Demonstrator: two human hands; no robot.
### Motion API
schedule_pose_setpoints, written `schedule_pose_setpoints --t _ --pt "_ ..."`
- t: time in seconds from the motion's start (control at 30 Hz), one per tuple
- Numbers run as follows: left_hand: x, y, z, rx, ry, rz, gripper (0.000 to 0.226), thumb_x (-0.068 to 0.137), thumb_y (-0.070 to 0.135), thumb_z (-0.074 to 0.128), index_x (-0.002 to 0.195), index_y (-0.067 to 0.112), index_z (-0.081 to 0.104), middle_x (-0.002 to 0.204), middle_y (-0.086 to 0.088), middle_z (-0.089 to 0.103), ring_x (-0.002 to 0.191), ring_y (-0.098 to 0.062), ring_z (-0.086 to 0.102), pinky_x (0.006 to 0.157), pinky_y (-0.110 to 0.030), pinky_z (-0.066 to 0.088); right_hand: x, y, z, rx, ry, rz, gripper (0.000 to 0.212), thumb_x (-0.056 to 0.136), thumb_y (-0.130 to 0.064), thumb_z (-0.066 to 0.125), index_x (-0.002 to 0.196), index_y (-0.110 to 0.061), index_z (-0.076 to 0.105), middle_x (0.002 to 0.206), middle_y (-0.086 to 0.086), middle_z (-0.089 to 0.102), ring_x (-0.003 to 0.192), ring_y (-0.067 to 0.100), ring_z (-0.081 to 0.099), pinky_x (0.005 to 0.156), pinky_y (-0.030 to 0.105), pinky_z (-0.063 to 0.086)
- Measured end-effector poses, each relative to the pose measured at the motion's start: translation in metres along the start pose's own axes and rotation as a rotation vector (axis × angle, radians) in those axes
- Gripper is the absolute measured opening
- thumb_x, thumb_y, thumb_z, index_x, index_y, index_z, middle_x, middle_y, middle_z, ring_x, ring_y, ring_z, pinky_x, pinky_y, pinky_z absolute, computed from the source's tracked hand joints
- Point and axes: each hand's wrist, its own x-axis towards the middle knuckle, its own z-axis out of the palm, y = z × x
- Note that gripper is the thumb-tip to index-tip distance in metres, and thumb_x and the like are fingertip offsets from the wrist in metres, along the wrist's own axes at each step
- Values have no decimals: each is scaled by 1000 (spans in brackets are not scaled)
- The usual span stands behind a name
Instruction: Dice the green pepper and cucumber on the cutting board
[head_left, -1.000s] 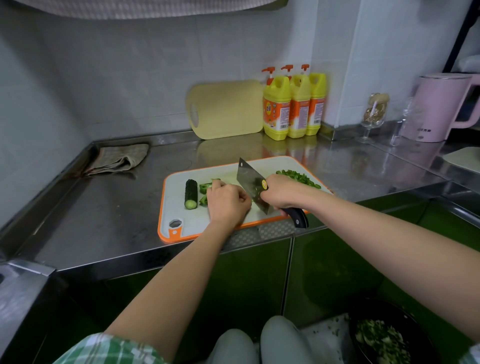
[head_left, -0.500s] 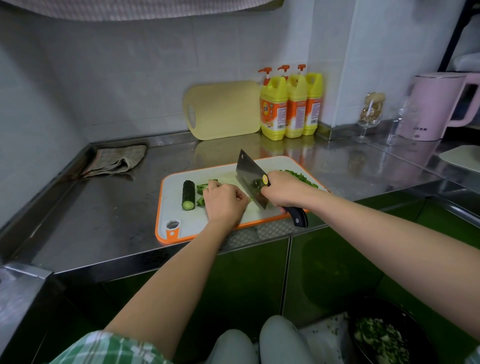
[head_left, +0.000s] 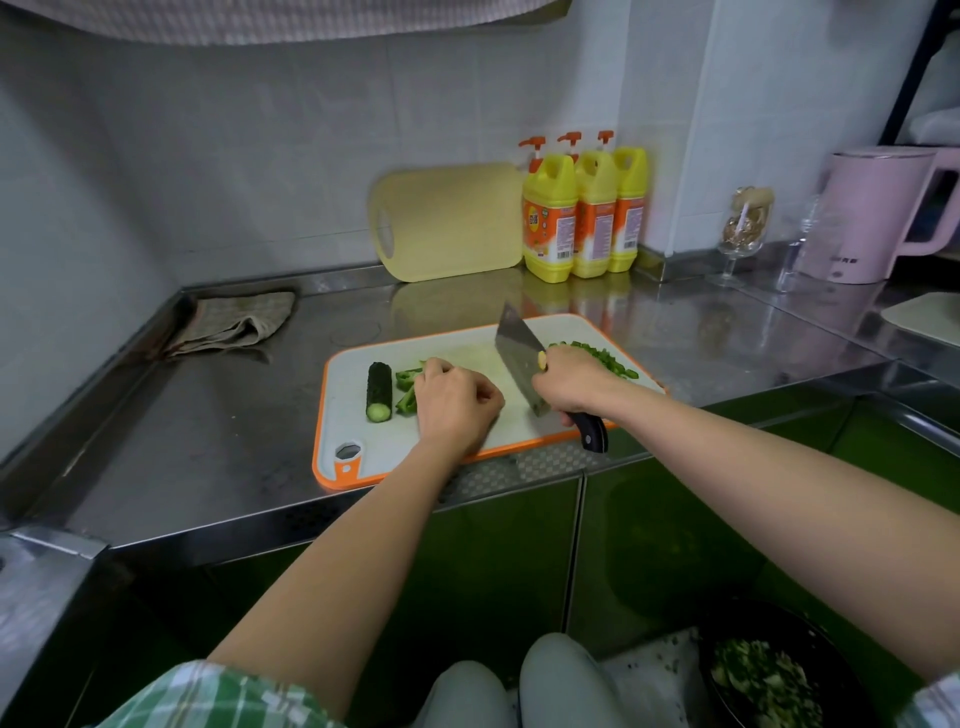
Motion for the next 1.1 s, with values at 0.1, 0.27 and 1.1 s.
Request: schedule_pose_setpoints --t 0.1,0.27,1.1 --pt "1 -5 1 -1 14 21 20 90 30 60 101 29 76 95 0 70 107 -26 40 82 -34 28 3 11 -7 124 39 2 10 89 -4 38 83 -6 45 64 12 53 40 22 53 43 21 40" --pt "1 -5 1 73 146 -48 23 90 25 54 105 22 71 101 -6 68 110 -28 42 85 -38 31 -9 -2 -4 178 -73 -53 19 91 -7 40 76 -4 51 64 15 56 42 21 52 44 20 41" --pt "8 21 -23 -875 -134 -415 32 98 10 35 68 6 47 58 -13 46 37 -20 44 41 -24 37 -24 -15 4 -40 -83 -305 21 98 -29 44 105 -9 49 79 6 56 76 27 58 56 31 40"
